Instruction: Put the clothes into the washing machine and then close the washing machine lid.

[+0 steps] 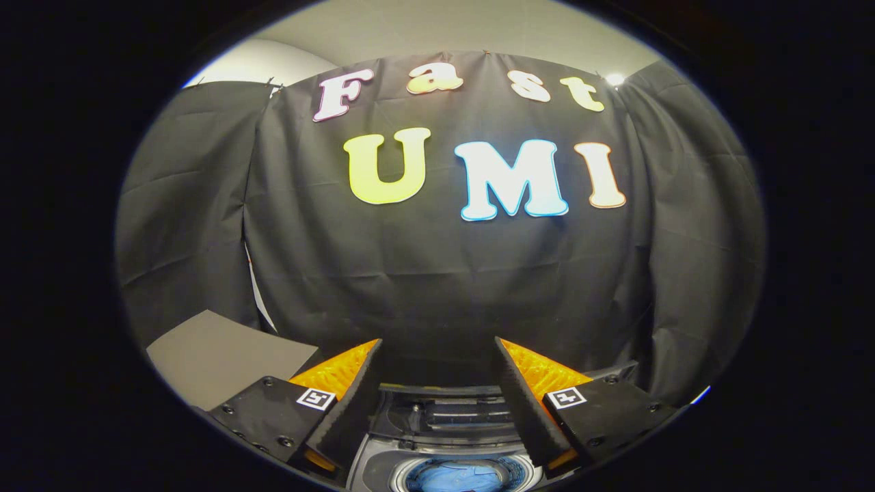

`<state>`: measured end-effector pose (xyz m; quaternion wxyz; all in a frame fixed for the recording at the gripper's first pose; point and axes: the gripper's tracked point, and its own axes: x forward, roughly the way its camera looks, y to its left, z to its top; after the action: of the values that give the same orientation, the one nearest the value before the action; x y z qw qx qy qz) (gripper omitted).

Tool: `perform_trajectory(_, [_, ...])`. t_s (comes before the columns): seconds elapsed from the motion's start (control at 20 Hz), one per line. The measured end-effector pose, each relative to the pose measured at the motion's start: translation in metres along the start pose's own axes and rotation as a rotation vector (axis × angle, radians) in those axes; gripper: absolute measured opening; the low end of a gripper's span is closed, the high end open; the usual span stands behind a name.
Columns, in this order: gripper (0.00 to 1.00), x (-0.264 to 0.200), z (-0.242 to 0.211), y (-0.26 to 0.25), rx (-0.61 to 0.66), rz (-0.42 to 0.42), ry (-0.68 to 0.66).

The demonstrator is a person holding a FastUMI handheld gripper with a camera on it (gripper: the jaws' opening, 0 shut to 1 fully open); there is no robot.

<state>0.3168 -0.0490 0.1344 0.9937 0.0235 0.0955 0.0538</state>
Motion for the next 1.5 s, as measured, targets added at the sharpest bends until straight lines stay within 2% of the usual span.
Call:
perform_trajectory(0.4, [0.98,0.061,-0.01,0.0,-0.068,-0.038,-0.003])
perform_trajectory(0.7, [0.98,0.09,-0.052,-0.019,-0.103,-0.095,0.101])
perform_trajectory(0.95, [0.97,0.086,-0.061,-0.019,-0.009,-0.095,0.093])
perform_trajectory(1.5, [0.98,0.038,-0.073,-0.012,-0.033,-0.069,0.064])
